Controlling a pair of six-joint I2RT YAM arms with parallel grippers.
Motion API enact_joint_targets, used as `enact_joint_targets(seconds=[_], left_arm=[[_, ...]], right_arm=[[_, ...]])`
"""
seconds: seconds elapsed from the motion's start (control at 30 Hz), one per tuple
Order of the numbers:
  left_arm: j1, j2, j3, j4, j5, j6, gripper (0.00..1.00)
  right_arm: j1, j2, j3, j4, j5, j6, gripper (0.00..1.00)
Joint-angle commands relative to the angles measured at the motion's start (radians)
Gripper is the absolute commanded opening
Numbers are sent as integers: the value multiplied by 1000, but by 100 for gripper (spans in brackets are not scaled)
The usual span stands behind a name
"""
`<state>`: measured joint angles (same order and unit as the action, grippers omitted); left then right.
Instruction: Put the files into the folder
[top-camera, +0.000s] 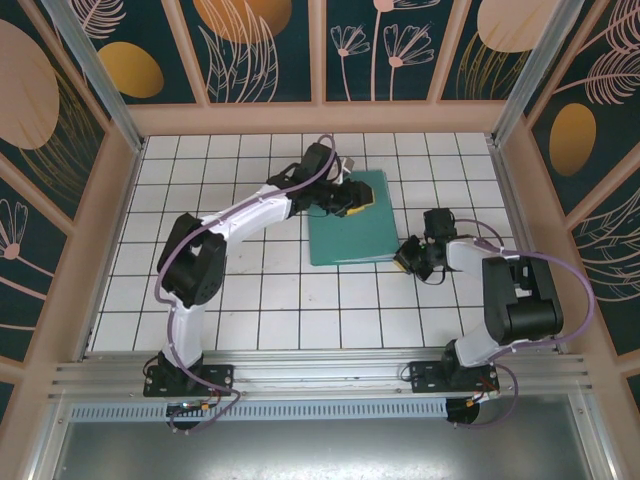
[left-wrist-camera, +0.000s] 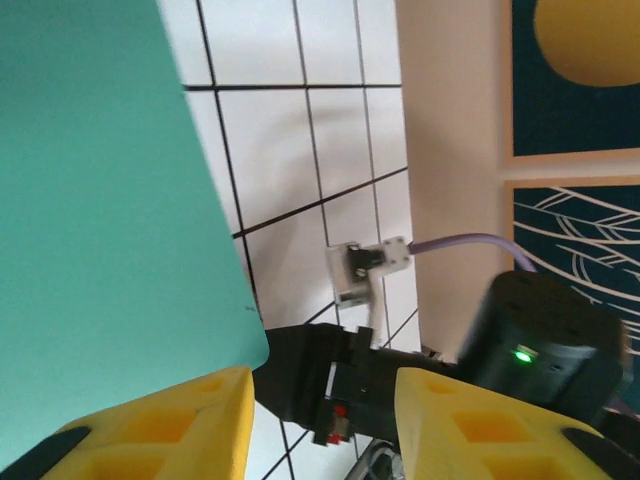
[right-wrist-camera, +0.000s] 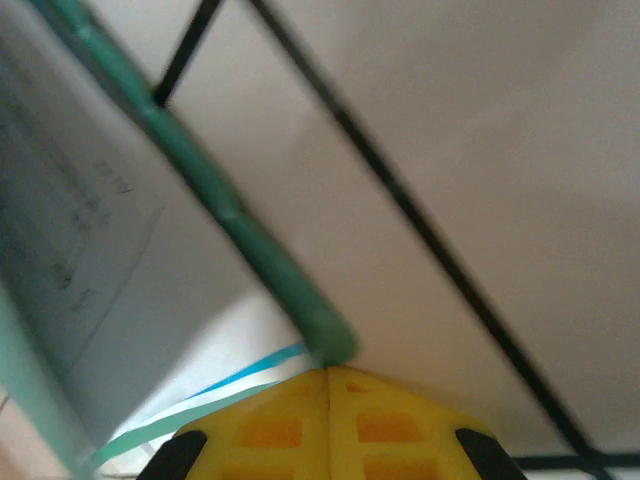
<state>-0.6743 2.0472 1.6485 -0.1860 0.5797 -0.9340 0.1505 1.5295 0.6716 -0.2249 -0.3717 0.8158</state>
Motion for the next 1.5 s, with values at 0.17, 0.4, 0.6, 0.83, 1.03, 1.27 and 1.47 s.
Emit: enact_joint_targets(seconds=[0.17,0.4,0.6,0.83,1.03,1.27,1.47], left_arm=[[-15,37,-20,76,14,-16,44],[-11,-56,-19,-18,-131,21,66],[4,-266,-154,-105,-344,74,99],[13,-595,-382,-228,-827,187,99],[14,-827,-648,-184,-1337,303,99],[67,-1028,-1006,103,-1461,621,99],[234,-1027,-1137,256,-1339,666,99]], right_arm=[[-5,-220,113,-351,382,-13,13],[16,-335,179,-271,348,-86,47],[43,-440,178,-124,287,-178,99],[71,-576,143,-135,661,-236,99],[75,-797,-254,400,865,-475,99],[30,-757,-493,695,921,-683,99],[-6,-539,-560,970,812,-749,99]])
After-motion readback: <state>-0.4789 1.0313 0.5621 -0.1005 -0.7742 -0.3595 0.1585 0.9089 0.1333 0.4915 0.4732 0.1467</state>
